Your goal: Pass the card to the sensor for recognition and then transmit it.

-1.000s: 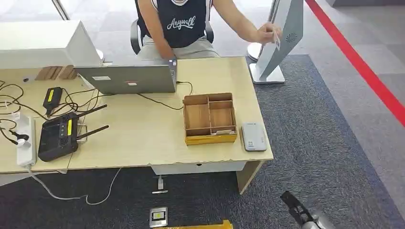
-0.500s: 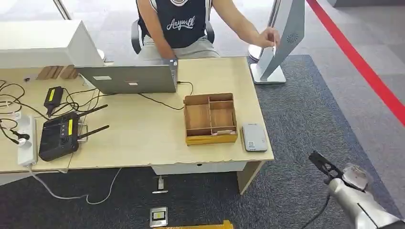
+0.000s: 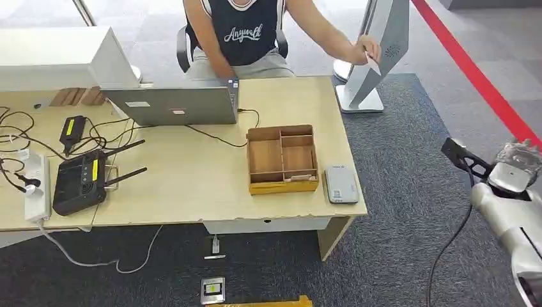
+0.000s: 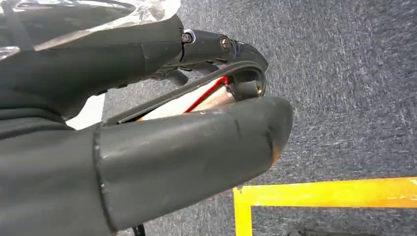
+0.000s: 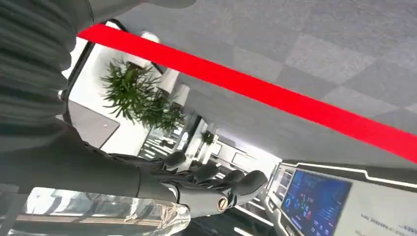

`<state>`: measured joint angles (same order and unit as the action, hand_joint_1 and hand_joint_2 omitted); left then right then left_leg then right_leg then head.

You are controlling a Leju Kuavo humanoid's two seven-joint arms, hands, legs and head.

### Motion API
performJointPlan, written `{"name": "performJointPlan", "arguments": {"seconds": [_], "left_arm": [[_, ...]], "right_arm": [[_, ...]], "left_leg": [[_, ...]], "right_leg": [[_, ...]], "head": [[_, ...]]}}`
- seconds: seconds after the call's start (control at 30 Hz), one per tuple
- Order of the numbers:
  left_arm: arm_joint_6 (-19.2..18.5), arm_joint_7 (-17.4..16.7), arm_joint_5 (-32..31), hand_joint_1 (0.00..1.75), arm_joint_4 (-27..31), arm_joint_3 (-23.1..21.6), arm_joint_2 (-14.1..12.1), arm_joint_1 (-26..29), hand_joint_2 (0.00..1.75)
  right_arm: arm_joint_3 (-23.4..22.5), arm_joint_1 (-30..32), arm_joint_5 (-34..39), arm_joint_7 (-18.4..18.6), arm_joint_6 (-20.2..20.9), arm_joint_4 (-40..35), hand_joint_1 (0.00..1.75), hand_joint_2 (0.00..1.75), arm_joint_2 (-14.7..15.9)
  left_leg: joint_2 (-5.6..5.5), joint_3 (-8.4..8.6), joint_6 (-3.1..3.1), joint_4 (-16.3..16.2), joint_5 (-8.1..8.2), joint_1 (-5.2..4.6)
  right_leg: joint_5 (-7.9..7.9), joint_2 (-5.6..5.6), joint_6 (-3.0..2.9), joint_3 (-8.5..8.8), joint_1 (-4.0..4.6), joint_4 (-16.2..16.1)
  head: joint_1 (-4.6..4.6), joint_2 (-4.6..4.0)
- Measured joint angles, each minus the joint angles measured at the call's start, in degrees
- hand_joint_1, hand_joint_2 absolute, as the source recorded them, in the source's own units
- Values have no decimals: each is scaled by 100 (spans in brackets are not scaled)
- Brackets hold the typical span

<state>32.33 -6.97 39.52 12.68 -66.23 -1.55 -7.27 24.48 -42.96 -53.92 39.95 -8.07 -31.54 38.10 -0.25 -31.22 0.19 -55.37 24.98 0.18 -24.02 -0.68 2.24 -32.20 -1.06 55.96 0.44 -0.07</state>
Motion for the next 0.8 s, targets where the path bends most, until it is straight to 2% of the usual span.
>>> {"name": "performJointPlan", "arguments": {"seconds": [0.2, 0.3, 0.43, 0.6, 0.7, 0.8], "left_arm": [[-4, 0, -2, 0, 2, -4, 0, -2, 0], [0, 15, 7, 0, 2, -7, 4, 0, 0], [11, 7, 7, 0, 2, -9, 13, -6, 0], [9, -92, -31, 0, 2, -24, 15, -28, 0], [9, -109, -44, 0, 2, -31, 15, -36, 0], [9, -122, -46, 0, 2, -31, 15, -35, 0]], "right_arm": [[-151, 5, -89, 0, 2, -267, 0, 175, 35], [-230, -14, -304, -13, 160, -573, 0, 175, 26], [-208, -338, -446, -335, 173, -973, 0, 175, -85], [-26, -1064, -249, -923, 19, -1222, 0, 175, -575], [173, -1382, -151, -1003, -114, -1235, 0, 175, -921], [286, -1505, -107, -1025, -173, -1235, 0, 175, -1073]], "left_leg": [[1, -1, 0, 0, 0, 0], [-1, -8, 0, 1, 0, 0], [1, -8, -1, 2, -1, -1], [4, 1, -7, 2, -9, 2], [0, 2, -11, 1, -12, 5], [-18, -8, -7, 0, -16, 8]], "right_leg": [[0, 0, 0, 0, 0, 0], [1, 0, 0, 1, 0, 3], [1, 2, -1, -1, -1, 8], [2, 4, -4, -4, 3, 16], [2, 2, -5, -7, 6, 15], [0, -18, -6, -6, 8, 16]], "head": [[0, 0], [0, 0], [0, 0], [-2, 0], [-4, 0], [-2, 0]]}}
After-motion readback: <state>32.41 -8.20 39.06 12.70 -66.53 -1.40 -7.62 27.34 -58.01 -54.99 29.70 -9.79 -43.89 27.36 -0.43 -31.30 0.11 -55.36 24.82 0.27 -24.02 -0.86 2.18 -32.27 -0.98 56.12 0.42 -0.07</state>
